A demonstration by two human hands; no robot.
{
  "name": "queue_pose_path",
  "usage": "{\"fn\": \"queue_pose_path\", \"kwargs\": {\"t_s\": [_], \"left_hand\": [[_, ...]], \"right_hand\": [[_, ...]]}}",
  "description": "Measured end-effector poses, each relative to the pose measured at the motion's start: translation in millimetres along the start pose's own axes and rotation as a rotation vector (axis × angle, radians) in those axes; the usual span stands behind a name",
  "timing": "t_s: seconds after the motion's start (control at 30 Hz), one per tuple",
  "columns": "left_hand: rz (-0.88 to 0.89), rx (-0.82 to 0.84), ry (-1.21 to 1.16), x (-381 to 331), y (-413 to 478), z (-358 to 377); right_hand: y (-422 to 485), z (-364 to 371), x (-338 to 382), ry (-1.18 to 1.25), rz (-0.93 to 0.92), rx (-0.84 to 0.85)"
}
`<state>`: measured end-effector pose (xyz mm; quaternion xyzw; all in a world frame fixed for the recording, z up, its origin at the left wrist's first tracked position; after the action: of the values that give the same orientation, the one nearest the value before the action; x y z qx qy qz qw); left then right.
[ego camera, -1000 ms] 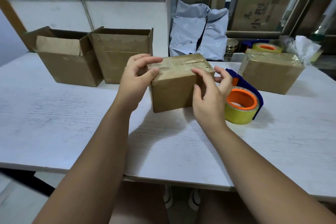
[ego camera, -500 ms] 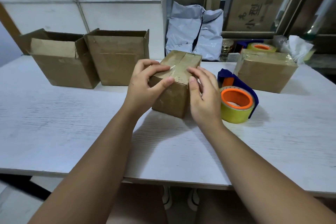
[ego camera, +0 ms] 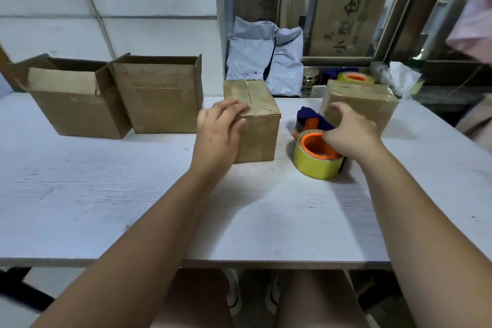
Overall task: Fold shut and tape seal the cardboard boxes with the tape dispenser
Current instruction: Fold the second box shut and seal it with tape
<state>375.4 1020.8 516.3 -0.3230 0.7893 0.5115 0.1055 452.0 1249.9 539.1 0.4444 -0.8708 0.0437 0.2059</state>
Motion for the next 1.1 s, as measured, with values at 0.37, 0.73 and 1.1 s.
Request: {"fn": "queue_pose_path", "kwargs": {"t_s": [0.37,0.73,1.1], "left_hand": [[0.048,0.053,0.148,-7.4,1.6,2.7],[-0.383,0.277,-0.356,-103.9,29.7,32.1],[-0.605,-0.069,-0.722,-111.8,26.3,38.9]], "right_hand": [[-1.0,4.1,-13.1,-0.052,0.111,0.203],[-35.4,-7.1,-7.6,0.569,0.014,-0.305],[-56.9,-12.4,-3.3,0.543,-0.073,-0.519]]}}
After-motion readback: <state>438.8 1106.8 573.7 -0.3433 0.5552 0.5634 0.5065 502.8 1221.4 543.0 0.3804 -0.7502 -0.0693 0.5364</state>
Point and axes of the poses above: each hand's wrist, its own y-axis towards the middle knuckle, its own z-axis out of the palm, x = y × z, the point moved 3 cm from there along y, towards the middle knuckle, and after that the axes turned 6 degrees about -y, right-handed, at the moved point
